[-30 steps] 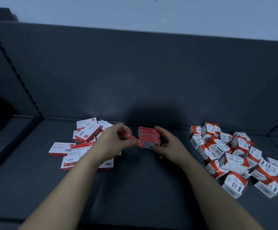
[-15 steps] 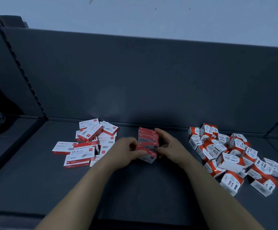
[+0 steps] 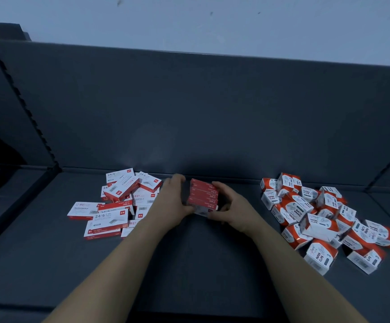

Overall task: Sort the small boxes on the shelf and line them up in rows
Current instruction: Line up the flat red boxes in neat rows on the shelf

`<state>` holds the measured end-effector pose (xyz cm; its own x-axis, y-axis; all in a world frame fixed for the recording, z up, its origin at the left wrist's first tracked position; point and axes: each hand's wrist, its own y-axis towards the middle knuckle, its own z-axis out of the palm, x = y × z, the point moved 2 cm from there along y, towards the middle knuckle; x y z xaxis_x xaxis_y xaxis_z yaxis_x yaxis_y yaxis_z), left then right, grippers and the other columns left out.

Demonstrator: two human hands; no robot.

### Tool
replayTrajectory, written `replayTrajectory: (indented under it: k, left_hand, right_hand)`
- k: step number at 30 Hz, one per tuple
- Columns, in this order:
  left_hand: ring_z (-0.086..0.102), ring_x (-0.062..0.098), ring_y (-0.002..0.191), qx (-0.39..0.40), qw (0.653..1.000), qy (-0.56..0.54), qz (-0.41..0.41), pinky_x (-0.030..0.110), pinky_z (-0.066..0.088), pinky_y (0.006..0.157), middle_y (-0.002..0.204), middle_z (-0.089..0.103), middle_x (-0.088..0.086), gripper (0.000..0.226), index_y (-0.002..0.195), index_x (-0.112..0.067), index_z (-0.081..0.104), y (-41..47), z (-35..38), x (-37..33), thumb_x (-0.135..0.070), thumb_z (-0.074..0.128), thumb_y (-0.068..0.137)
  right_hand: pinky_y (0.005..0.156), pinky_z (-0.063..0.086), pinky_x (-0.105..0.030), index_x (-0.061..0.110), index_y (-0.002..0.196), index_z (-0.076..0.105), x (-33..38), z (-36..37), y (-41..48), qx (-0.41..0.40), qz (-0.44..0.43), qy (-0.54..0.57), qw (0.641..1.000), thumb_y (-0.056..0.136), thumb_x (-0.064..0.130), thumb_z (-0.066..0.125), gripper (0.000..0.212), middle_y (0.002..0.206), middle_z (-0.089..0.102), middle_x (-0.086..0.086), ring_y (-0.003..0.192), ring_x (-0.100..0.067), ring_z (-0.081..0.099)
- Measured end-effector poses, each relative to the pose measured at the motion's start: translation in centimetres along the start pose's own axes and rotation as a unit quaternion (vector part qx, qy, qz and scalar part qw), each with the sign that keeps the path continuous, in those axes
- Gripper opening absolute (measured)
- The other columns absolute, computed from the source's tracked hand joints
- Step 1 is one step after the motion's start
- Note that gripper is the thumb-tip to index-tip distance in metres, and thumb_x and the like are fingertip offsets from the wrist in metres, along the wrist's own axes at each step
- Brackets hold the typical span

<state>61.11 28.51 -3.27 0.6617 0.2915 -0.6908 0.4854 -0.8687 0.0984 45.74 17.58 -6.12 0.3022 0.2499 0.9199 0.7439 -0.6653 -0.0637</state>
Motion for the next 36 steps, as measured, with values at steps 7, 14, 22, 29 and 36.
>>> replayTrajectory:
  k: [7,14,22,29,36]
  left_hand:
    - [0.040,0.017,0.133,0.129,0.991,0.031,-0.023,0.028,0.034,0.108,0.150,0.036,0.003,0.099,0.151,-0.017,0.016,0.5,-0.1,0.7,-0.023,0.079,0.075]
    - [0.053,0.016,0.118,0.015,0.999,0.051,0.000,0.029,0.045,0.096,0.134,0.052,0.001,0.061,0.140,-0.021,0.043,-2.6,-5.1,2.3,-0.007,0.064,0.085]
    - [0.036,0.017,0.116,0.048,0.957,0.286,-0.005,0.027,0.034,0.098,0.129,0.051,-0.009,0.049,0.126,-0.028,0.055,-7.0,-6.8,5.2,-0.041,0.068,0.081]
    - [0.036,0.013,0.111,0.035,0.968,0.248,0.001,0.022,0.033,0.085,0.105,0.051,-0.010,0.031,0.100,-0.033,0.056,-9.4,-7.5,5.4,-0.039,0.072,0.074]
    - [0.035,0.014,0.103,0.070,0.971,0.228,-0.027,0.021,0.035,0.089,0.099,0.039,-0.007,0.044,0.114,-0.040,0.056,-11.8,-9.8,6.2,-0.033,0.075,0.074]
  right_hand:
    - [0.055,0.049,-0.019,0.033,0.143,0.032,1.1,0.3,1.1,0.068,0.013,-0.019,0.997,0.074,0.001,0.074,0.088,0.126,0.055,0.006,0.073,-0.001,0.061]
    - [0.071,0.050,-0.019,0.037,0.143,0.025,0.9,1.0,-0.6,-0.024,0.025,-0.036,0.999,0.066,0.011,0.081,0.099,0.126,0.047,0.007,0.090,-0.008,0.060]
    - [0.061,0.042,-0.023,0.024,0.079,0.055,1.9,3.7,-4.2,-0.141,-0.045,-0.101,0.984,0.075,0.015,0.071,0.018,0.071,0.055,0.009,0.060,-0.003,0.047]
    - [0.078,0.043,-0.019,0.023,0.105,0.065,5.8,8.5,-4.6,-0.050,-0.168,-0.256,0.951,0.085,0.018,0.063,0.021,0.100,0.060,0.010,0.075,0.002,0.049]
    - [0.111,0.033,-0.035,0.017,0.148,0.026,7.2,11.9,-2.2,0.066,-0.083,-0.388,0.916,0.095,0.021,0.050,0.059,0.158,0.019,0.000,0.137,-0.021,0.035]
